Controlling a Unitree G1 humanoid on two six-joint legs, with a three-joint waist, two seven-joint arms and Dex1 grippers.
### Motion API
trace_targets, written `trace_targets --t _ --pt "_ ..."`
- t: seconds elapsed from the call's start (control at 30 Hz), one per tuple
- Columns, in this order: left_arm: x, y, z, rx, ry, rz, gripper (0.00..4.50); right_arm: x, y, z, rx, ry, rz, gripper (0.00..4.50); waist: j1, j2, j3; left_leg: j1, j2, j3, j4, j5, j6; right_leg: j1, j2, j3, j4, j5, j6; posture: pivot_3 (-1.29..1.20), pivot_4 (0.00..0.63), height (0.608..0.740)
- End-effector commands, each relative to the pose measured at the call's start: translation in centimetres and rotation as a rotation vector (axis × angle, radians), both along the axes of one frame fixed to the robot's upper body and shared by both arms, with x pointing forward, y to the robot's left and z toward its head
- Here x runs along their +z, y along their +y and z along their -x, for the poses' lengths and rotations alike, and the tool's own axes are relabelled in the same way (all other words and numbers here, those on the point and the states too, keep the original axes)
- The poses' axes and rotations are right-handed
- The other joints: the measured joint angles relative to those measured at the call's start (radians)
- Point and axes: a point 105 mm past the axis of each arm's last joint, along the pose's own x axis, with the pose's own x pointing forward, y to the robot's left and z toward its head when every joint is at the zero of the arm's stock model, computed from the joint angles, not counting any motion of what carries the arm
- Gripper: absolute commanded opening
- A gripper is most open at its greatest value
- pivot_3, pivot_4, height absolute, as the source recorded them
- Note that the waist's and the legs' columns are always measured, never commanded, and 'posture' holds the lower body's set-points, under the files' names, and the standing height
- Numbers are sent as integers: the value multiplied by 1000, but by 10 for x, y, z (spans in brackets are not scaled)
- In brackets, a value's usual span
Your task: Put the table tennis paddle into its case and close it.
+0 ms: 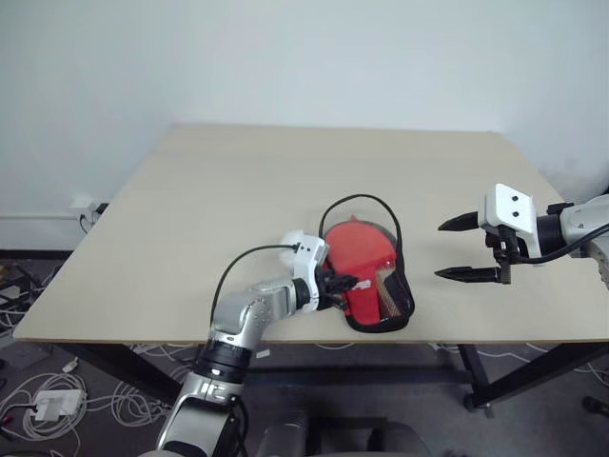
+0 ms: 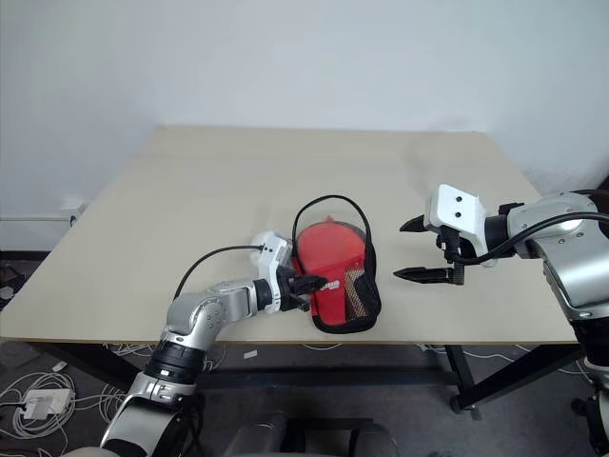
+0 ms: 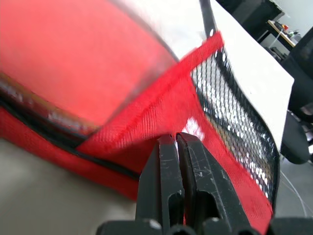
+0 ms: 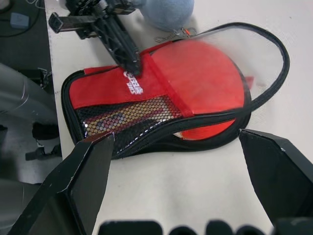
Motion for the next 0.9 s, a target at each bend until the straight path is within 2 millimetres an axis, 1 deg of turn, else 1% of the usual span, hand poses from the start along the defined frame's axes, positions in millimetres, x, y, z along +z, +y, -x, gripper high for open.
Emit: trace_targets --t 0.03,0.1,0.2,0.27,0.33,0.43,0.47,0.6,0.73,0.83,0.9 --pt "31 9 -6 29 -25 90 29 5 -3 0 -8 -31 10 4420 0 0 0 -1 0 0 0 0 0 0 0 0 0 0 0 0 0 707" --pt "39 14 1 1 13 141 29 4 -3 0 -9 -29 10 4420 -1 0 0 -4 0 -2 1 0 0 -2 0 -1 0 0 0 0 0 707" --pt "42 26 15 -16 78 182 622 1 -3 0 -16 -26 7 4420 -1 0 0 -6 0 -3 2 0 0 -3 0 -2 0 1 2 0 0 707" --pt "37 36 23 1 133 202 1253 -1 -2 0 -21 -22 3 4420 -1 0 0 -6 0 -3 2 0 0 -3 0 -3 0 1 2 0 0 707" --pt "33 42 26 24 173 219 1981 -2 -2 0 -24 -19 -2 4420 0 1 0 -6 0 -4 3 0 -1 -2 0 -4 0 1 2 0 0 707" --pt "21 48 31 65 229 196 3040 -4 0 1 -24 -14 -5 4420 2 0 0 -6 -1 -6 5 0 0 0 0 -7 0 1 1 0 0 707" --pt "16 47 34 69 259 197 3318 -4 1 1 -23 -12 -7 4420 5 0 0 -6 -1 -7 6 0 0 0 0 -8 0 1 1 0 0 707" --pt "9 42 41 69 301 195 3318 -5 4 2 -19 -11 -12 4420 6 0 0 -6 -2 -7 6 0 0 1 -1 -12 0 1 1 0 0 707" --pt "-4 28 46 68 362 206 3318 -5 9 3 -9 -6 -22 4420 6 0 0 -6 -2 -7 6 0 0 1 -1 -12 0 1 1 0 0 707" --pt "-6 18 46 66 394 214 3318 -4 9 4 -9 -6 -24 4420 6 0 0 -6 -2 -7 6 0 0 1 -1 -13 0 1 1 0 0 707" --pt "-5 14 45 70 403 224 3318 -4 10 4 -9 -6 -27 4420 6 0 0 -6 -2 -8 6 0 0 1 -1 -13 0 1 1 0 0 707"
